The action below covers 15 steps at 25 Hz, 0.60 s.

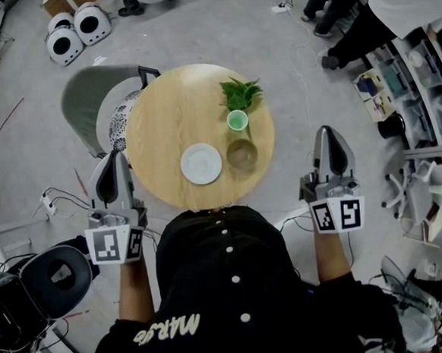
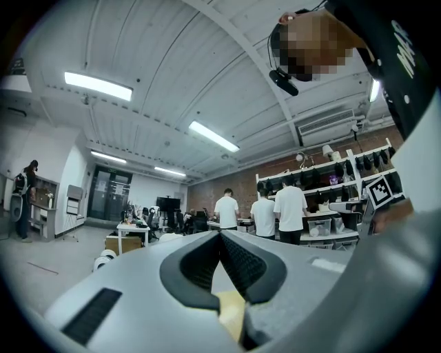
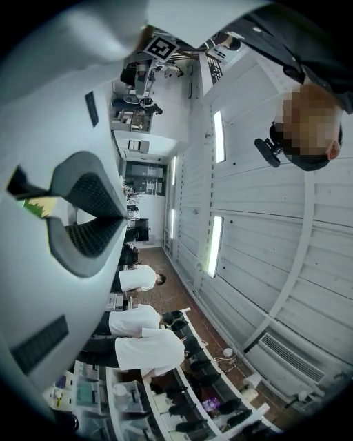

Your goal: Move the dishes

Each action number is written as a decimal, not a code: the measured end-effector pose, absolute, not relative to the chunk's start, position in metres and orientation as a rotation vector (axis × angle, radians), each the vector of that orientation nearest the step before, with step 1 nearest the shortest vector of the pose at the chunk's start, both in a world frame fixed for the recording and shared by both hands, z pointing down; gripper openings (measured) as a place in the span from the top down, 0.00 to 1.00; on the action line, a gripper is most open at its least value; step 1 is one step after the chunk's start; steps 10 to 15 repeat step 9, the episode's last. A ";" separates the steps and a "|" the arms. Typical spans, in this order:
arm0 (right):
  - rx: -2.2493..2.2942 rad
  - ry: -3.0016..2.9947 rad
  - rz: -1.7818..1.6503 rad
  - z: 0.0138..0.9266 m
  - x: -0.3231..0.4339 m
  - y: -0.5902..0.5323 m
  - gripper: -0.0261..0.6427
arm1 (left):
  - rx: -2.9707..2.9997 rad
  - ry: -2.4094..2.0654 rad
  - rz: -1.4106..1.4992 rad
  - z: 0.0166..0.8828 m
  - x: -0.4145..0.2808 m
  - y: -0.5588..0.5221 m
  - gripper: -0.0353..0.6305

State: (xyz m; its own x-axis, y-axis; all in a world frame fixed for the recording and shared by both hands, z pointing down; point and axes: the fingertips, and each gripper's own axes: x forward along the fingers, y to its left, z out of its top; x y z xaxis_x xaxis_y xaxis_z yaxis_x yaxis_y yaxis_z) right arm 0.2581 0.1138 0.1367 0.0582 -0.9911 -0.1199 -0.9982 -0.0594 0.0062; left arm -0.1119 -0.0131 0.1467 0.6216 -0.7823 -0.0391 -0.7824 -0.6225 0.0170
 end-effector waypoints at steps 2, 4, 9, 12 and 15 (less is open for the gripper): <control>-2.232 2.102 0.136 0.142 0.258 0.110 0.97 | -2.824 1.361 0.064 0.151 -0.111 -0.015 0.94; -2.236 2.102 0.128 0.145 0.258 0.107 0.97 | -2.818 1.360 0.066 0.152 -0.111 -0.015 0.94; -2.237 2.102 0.124 0.134 0.258 0.104 0.97 | -2.804 1.364 0.084 0.140 -0.110 -0.016 0.94; -2.237 2.102 0.124 0.134 0.258 0.104 0.97 | -2.804 1.364 0.084 0.140 -0.110 -0.016 0.94; -2.237 2.102 0.124 0.134 0.258 0.104 0.97 | -2.804 1.364 0.084 0.140 -0.110 -0.016 0.94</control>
